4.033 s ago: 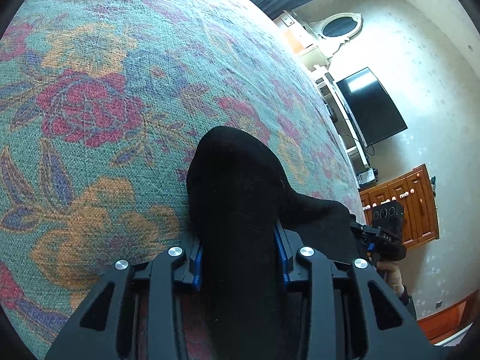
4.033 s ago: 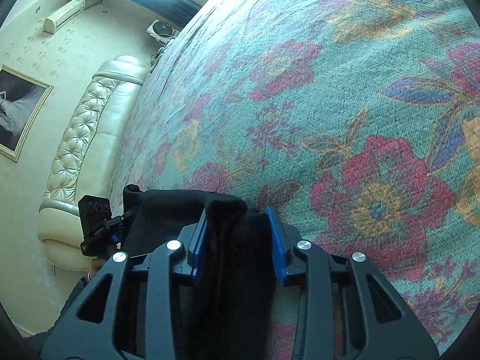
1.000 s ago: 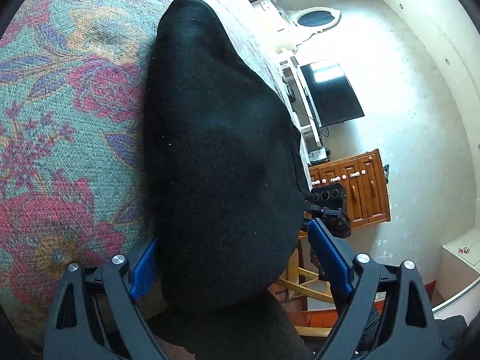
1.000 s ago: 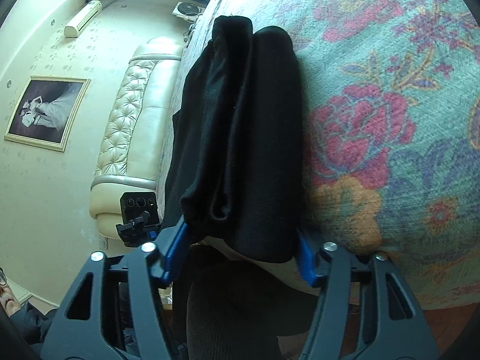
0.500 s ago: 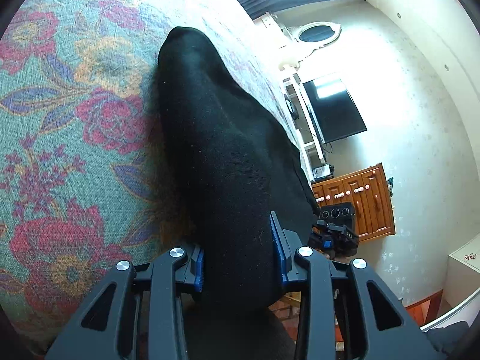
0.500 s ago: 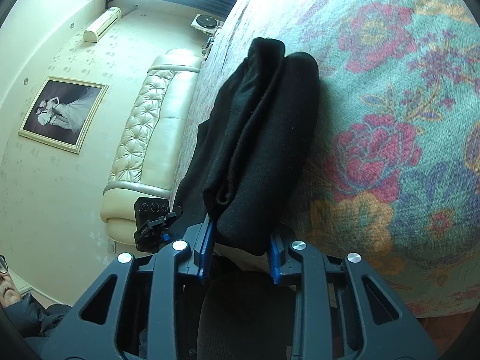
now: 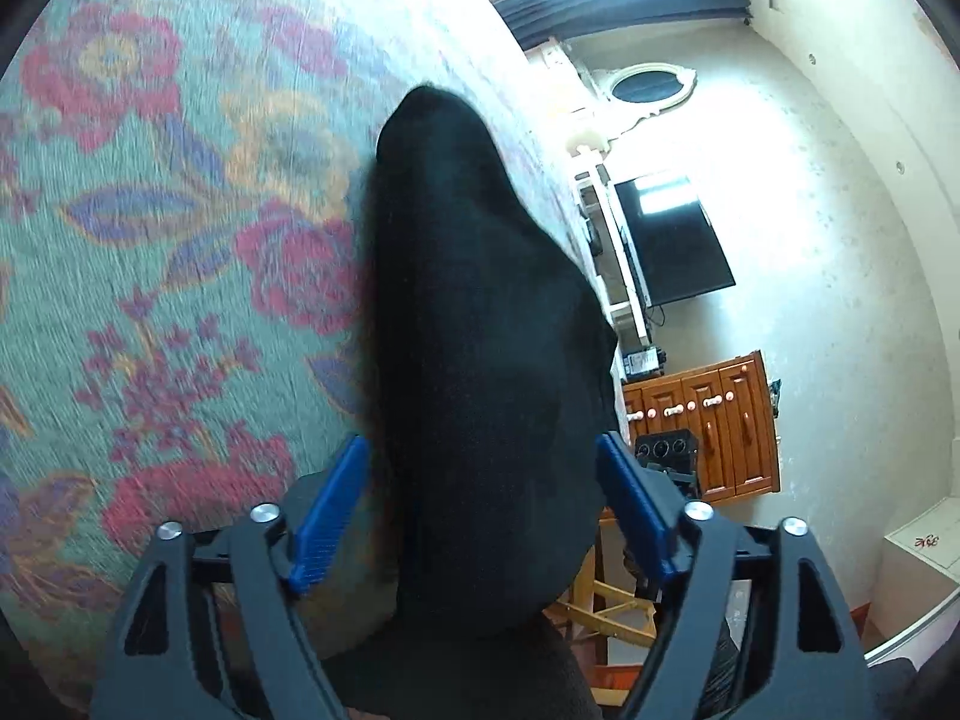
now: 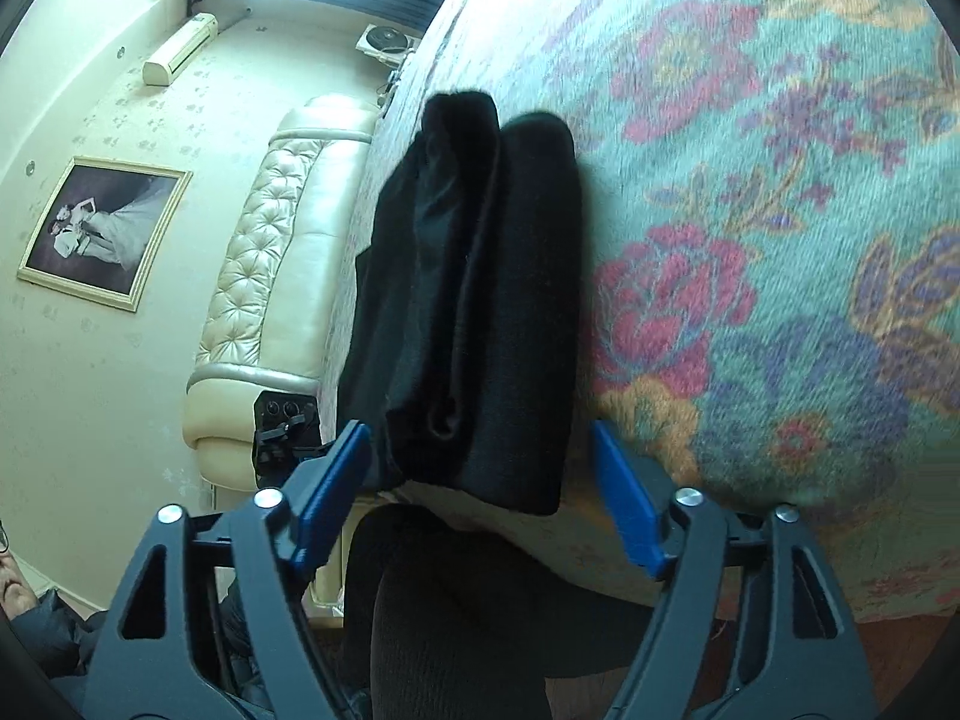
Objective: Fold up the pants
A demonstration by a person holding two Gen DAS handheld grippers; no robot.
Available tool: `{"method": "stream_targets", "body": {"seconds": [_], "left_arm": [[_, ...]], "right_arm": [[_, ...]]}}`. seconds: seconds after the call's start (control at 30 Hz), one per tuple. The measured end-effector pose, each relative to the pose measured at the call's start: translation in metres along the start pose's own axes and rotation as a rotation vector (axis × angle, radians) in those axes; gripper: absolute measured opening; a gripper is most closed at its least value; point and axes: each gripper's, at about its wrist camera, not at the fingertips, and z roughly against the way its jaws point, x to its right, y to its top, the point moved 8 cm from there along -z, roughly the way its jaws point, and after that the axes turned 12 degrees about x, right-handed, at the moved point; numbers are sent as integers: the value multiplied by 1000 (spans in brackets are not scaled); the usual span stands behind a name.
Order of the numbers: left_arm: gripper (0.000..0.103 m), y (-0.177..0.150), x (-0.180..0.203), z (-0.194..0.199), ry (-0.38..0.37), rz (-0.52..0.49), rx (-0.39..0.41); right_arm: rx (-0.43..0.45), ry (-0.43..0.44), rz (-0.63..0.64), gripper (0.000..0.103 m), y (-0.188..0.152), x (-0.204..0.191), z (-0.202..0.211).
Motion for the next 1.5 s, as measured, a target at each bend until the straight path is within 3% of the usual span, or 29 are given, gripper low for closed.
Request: {"method": "stream_targets", "body": {"seconds": [0.2, 0.37, 0.63, 0.67, 0.7, 0.73, 0.8, 0.87, 0.9, 1.0, 1.5], "left_arm": [[82, 26, -9, -23, 55, -47, -35], [82, 33, -5, -49, 51, -53, -69], [87, 39, 1, -78, 82, -50, -88], [87, 39, 4, -80, 60, -48, -87], [87, 37, 7, -81, 35, -49, -87], [87, 36, 8, -82, 25, -56, -83], [86, 32, 9, -86, 32, -83, -91], [59, 29, 5, -88, 83, -120, -105], [40, 29, -4, -87, 117, -114, -110], [35, 33, -13, -82, 84, -52, -97], [29, 39, -9, -70, 118, -125, -77]], "right_arm": [[3, 0, 4, 88, 35, -1, -16], [22, -1, -9, 88, 66, -1, -40], [-61, -50, 76, 94, 66, -18, -76], [-64, -47, 76, 84, 65, -19, -78], [-71, -57, 74, 59, 64, -18, -81], [-75, -77, 63, 50, 64, -12, -82], [-72, -54, 36, 43, 64, -5, -81], [-66, -38, 39, 42, 64, -4, -79], [-64, -34, 42, 41, 62, -2, -78], [-57, -25, 41, 40, 62, -1, -76], [-9, -24, 37, 38, 60, 1, -70]]}}
